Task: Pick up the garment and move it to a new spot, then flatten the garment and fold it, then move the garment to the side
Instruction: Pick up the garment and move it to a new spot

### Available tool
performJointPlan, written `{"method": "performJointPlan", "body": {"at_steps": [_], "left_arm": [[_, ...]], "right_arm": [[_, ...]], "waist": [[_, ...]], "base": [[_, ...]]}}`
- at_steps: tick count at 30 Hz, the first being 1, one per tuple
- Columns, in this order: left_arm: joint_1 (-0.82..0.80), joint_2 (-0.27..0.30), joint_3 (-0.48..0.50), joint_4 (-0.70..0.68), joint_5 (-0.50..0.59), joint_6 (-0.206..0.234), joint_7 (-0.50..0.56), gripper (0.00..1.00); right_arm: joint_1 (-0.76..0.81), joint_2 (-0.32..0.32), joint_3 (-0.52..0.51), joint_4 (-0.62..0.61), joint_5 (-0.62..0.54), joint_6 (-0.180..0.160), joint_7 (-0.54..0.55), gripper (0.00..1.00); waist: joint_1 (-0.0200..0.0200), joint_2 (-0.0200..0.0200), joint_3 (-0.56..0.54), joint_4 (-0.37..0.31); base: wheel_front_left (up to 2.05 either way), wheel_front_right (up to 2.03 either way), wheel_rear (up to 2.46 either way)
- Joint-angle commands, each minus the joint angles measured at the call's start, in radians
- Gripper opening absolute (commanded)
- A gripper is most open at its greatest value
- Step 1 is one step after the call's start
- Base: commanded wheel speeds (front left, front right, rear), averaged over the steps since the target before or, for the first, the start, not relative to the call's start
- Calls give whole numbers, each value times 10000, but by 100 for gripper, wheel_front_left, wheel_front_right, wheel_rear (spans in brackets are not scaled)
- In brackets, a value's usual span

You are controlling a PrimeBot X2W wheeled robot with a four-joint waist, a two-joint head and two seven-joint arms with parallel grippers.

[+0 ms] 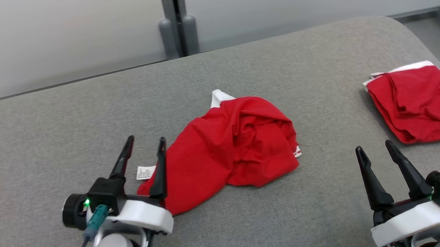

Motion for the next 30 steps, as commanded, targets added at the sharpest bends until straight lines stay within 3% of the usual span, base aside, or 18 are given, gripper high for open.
{"method": "performJointPlan", "body": {"at_steps": [1,10,30], "left_arm": [[325,185,308,-204,36,148,6,100],[1881,865,1476,-866,-182,342,3,100],[3392,1202,1194,-1451,-339,410,475,100]], "right_arm": [[152,-17,-42,-90,-78,0,94,100],[684,49,-287,-383,-243,0,501,100],[1804,275,-583,-585,-395,0,896,100]], "waist": [[0,0,-556,713],[0,0,-1163,1645],[0,0,-2121,1844]], "base": [[0,0,0],[0,0,0],[0,0,0]]}}
